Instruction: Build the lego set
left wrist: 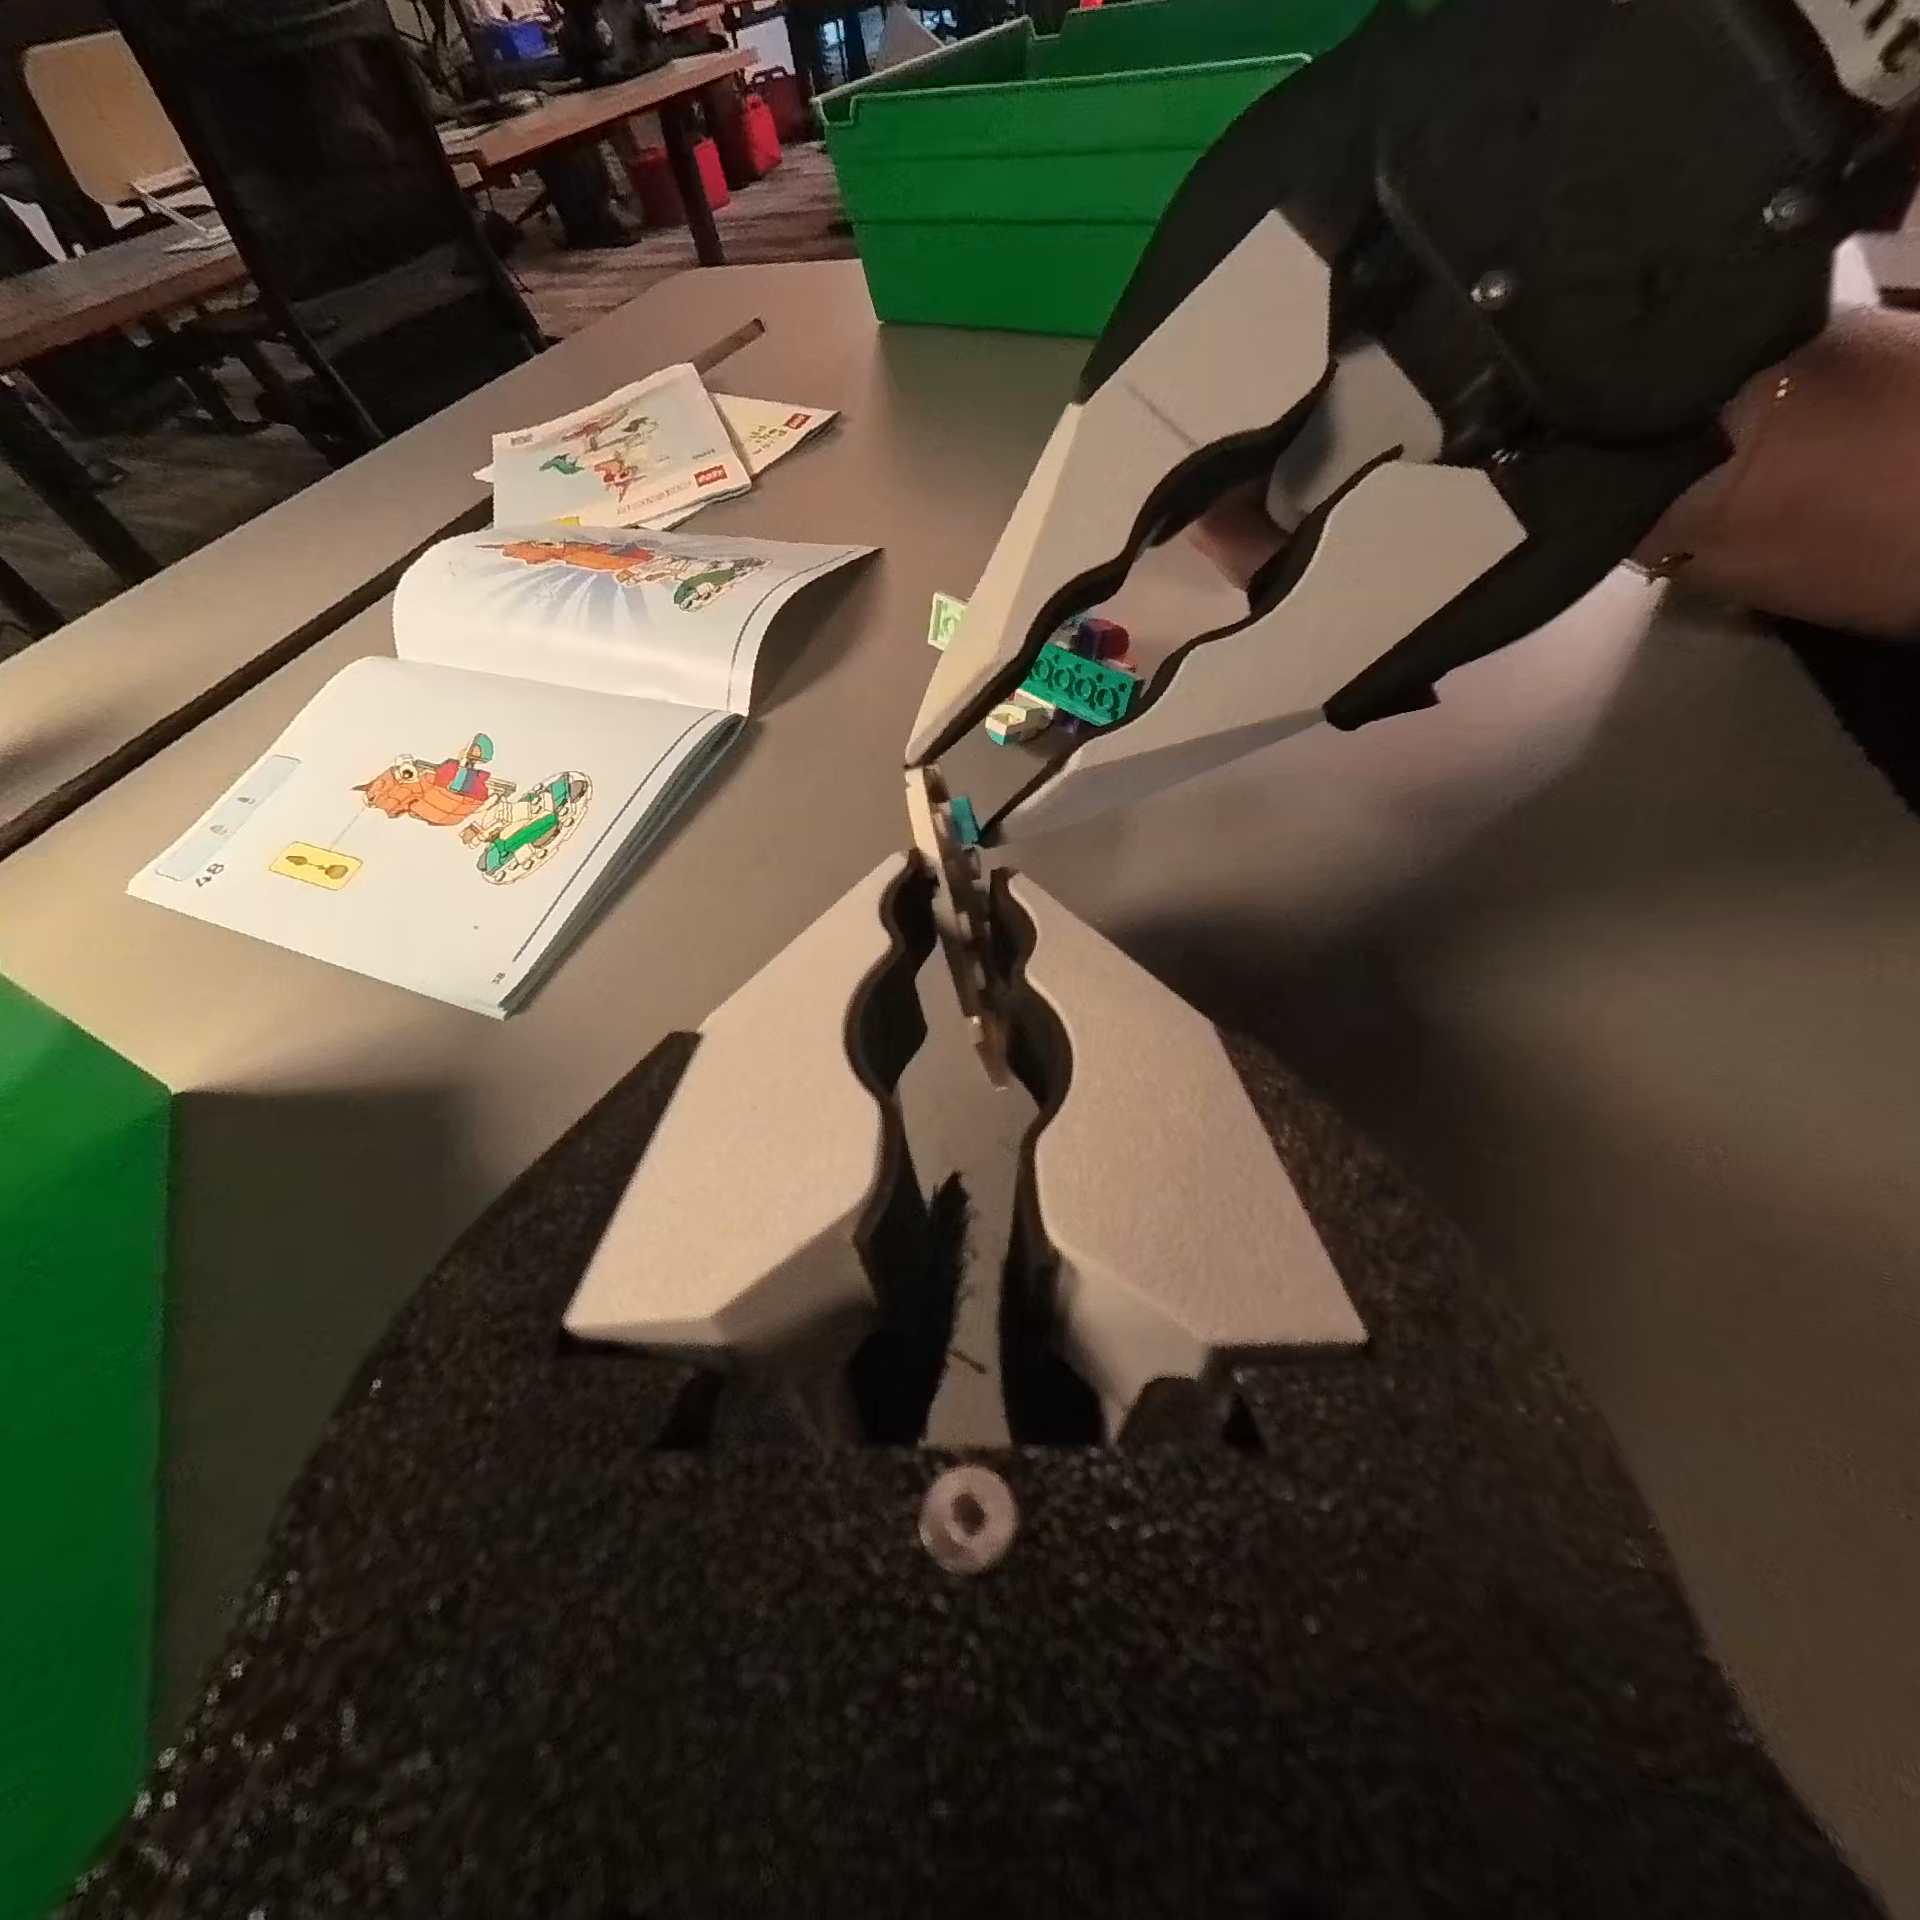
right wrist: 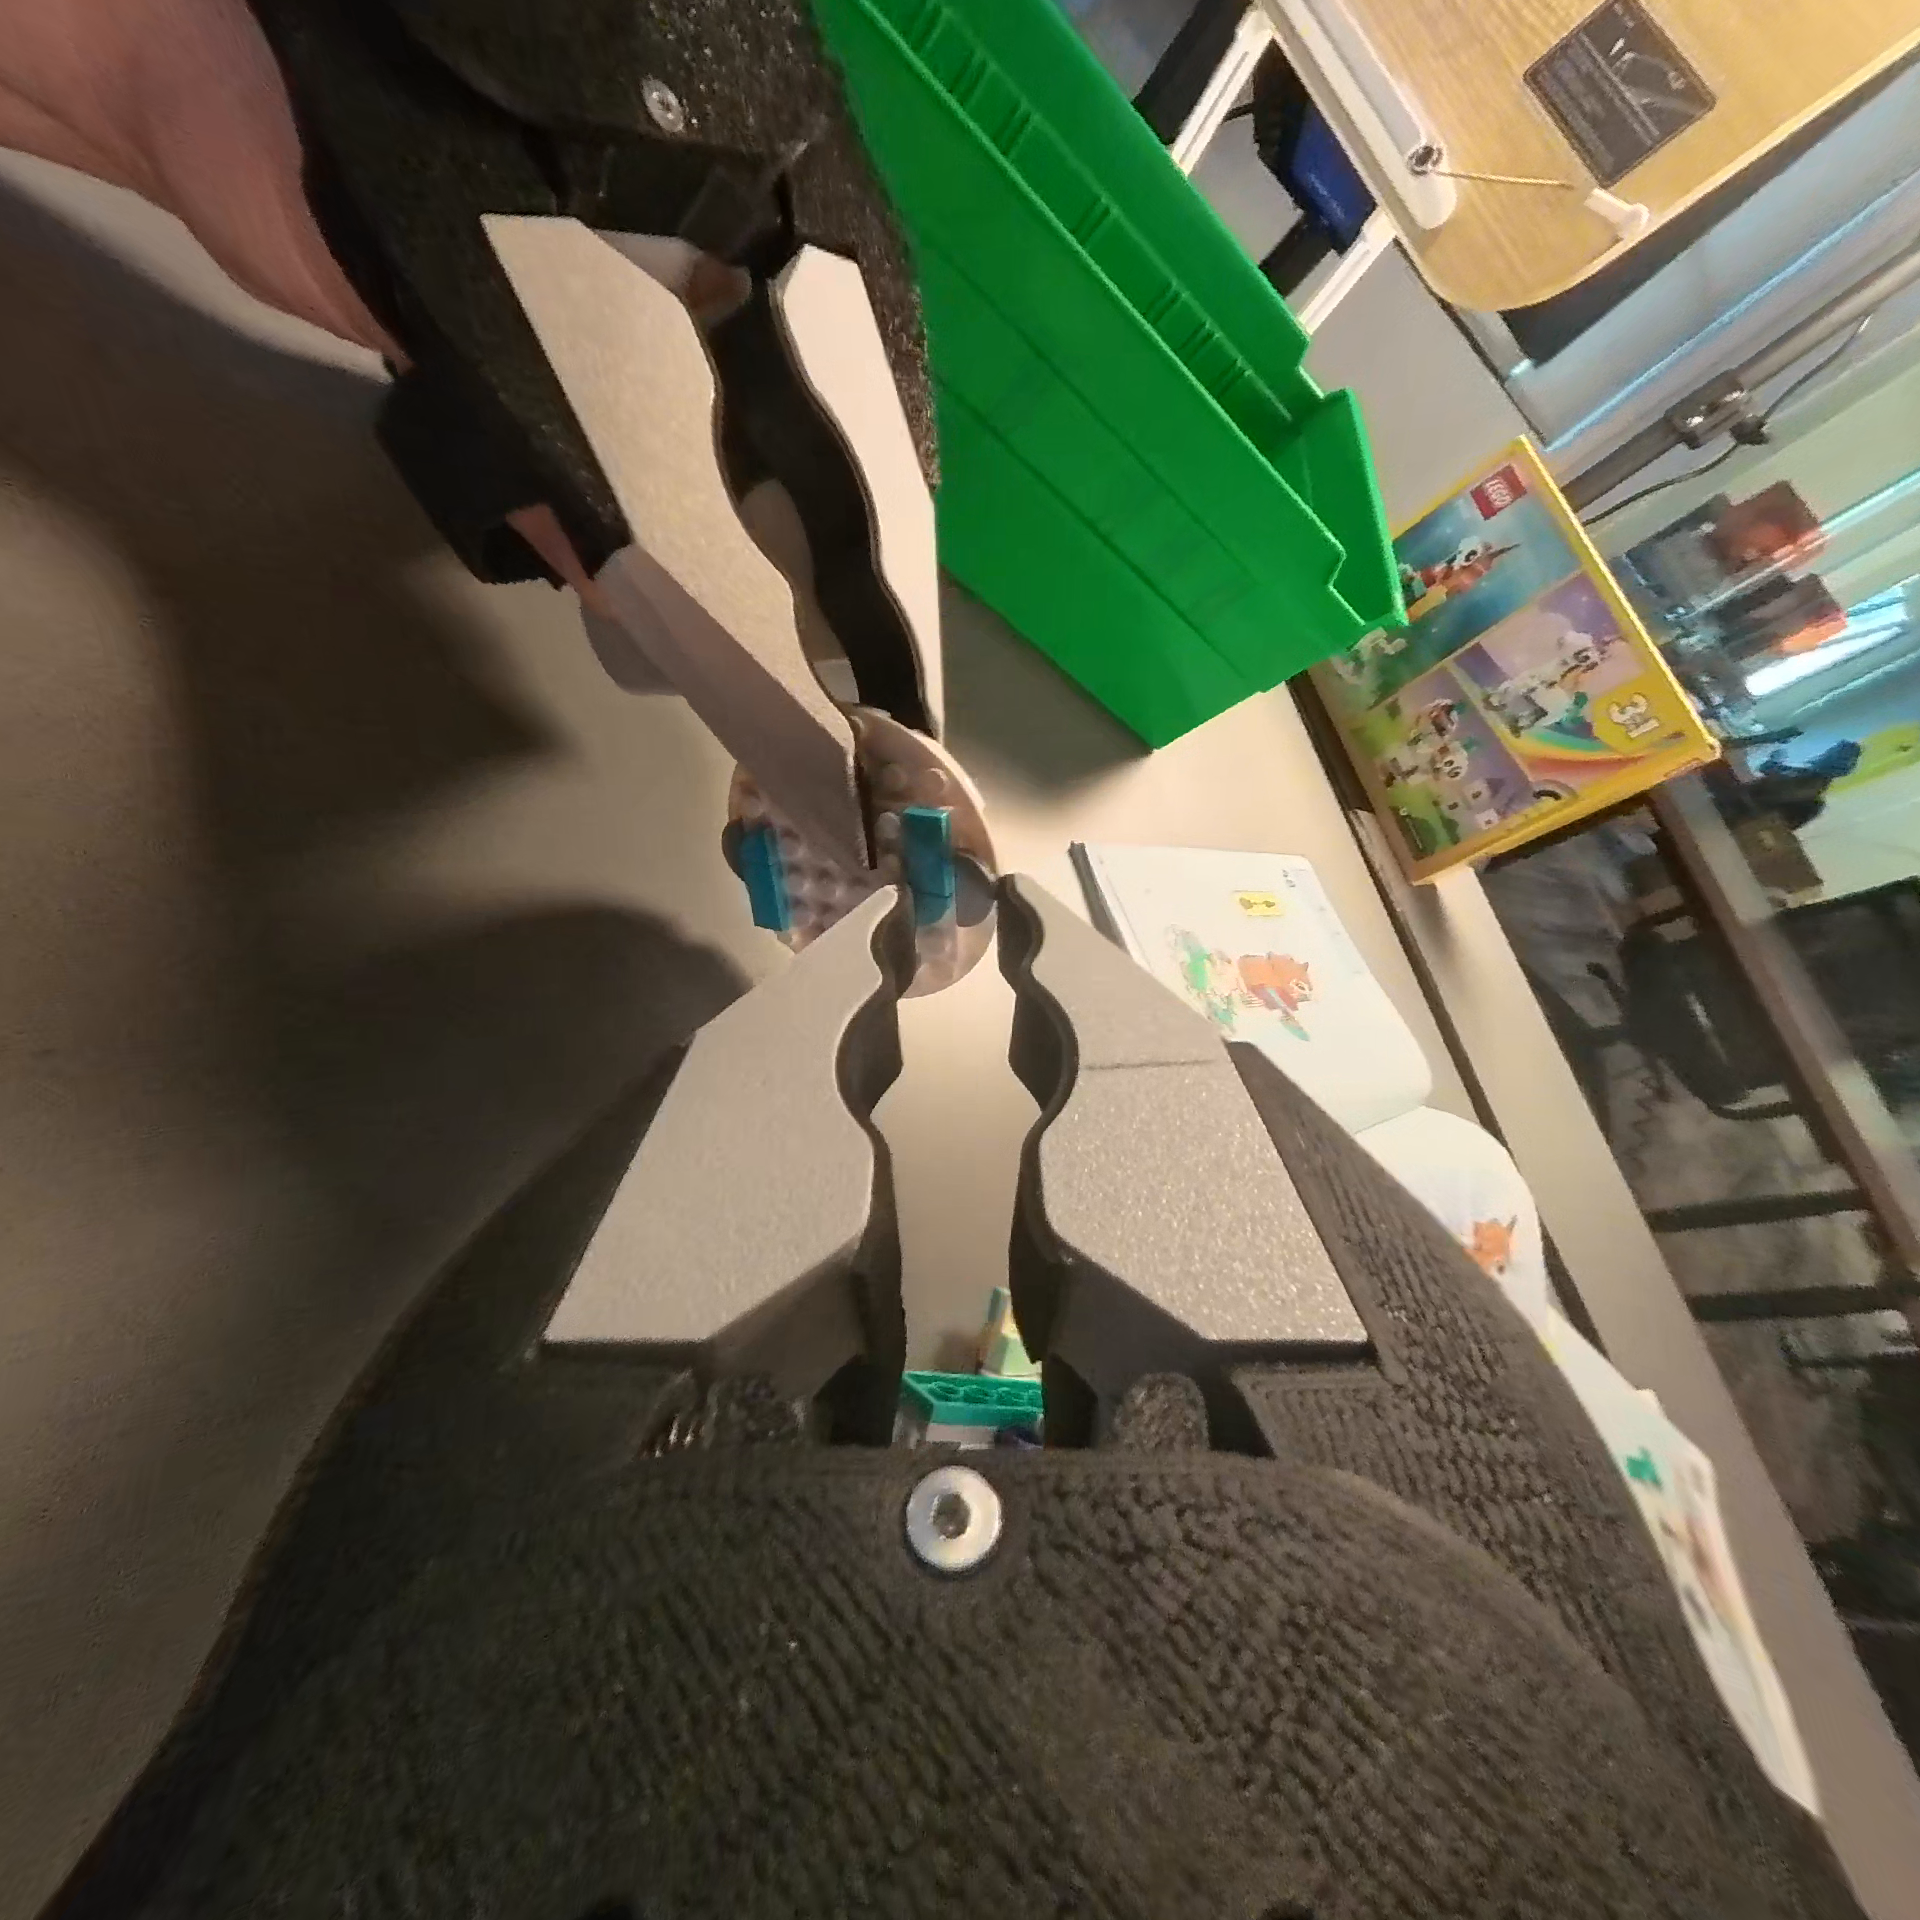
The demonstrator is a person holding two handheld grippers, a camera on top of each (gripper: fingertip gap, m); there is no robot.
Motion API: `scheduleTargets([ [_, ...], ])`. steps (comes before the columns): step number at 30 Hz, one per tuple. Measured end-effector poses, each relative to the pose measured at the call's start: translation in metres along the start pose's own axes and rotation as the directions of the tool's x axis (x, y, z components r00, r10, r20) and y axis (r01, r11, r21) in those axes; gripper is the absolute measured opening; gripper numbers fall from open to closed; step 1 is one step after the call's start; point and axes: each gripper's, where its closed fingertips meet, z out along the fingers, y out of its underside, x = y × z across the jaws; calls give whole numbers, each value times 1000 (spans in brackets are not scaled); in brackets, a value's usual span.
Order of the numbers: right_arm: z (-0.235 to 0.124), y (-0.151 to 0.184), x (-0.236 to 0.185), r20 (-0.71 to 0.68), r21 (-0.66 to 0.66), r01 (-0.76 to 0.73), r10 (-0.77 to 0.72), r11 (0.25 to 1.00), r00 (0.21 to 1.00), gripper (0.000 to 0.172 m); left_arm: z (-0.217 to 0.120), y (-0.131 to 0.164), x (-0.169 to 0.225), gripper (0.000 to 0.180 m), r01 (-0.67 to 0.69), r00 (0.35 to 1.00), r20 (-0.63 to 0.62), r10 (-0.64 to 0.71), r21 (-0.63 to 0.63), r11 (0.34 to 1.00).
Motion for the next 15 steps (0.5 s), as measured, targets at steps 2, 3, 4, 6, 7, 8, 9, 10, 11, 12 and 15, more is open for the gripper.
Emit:
scheduleTargets([
  [2, -1, 0, 0, 12, 7, -21, 21, 1000, 1000, 13, 0, 0, 1, 6, -11, 1000, 2, 11, 2, 1000],
  [3, -1, 0, 0, 20, 8, -28, 27, 1000, 999, 13, 0, 0, 1, 7, -15, 1000, 1, 15, 0, 1000],
  [4, -1, 1, -1, 27, 10, -35, 35, 999, 999, 13, 1, 0, 2, 7, -18, 1000, 0, 18, -2, 1000],
  [6, -2, 1, -1, 39, 12, -51, 50, 999, 998, 13, 1, 1, 1, 6, -33, 999, 11, 33, -11, 999],
  [7, -3, 2, 0, 42, 15, -62, 62, 998, 997, 0, 0, 5, -4, 6, -73, 996, 41, 74, -35, 997],
  [8, -4, 1, 0, 52, 31, -79, 77, 996, 996, 0, 0, 3, -3, 5, -85, 995, 41, 86, -23, 996],
  [9, -5, -1, 2, 48, 44, -91, 89, 995, 995, 0, 0, 1, -2, 5, -57, 998, 34, 57, -6, 998],
  [10, -6, -3, 4, 38, 54, -91, 89, 994, 995, 0, -1, -2, -2, 4, -22, 999, 24, 22, 14, 1000],
  [11, -7, -5, 6, 25, 64, -95, 93, 993, 995, 0, -1, -4, -3, 4, 13, 1000, 16, -13, 29, 1000],
  [12, -7, -7, 9, 7, 77, -91, 91, 993, 996, 0, -2, -7, -4, 4, 45, 999, 12, -45, 47, 998],
  [15, -6, -12, 9, -19, 96, -51, 53, 994, 998, 10, -4, -12, -8, 4, 162, 987, -11, -162, 89, 983],
])
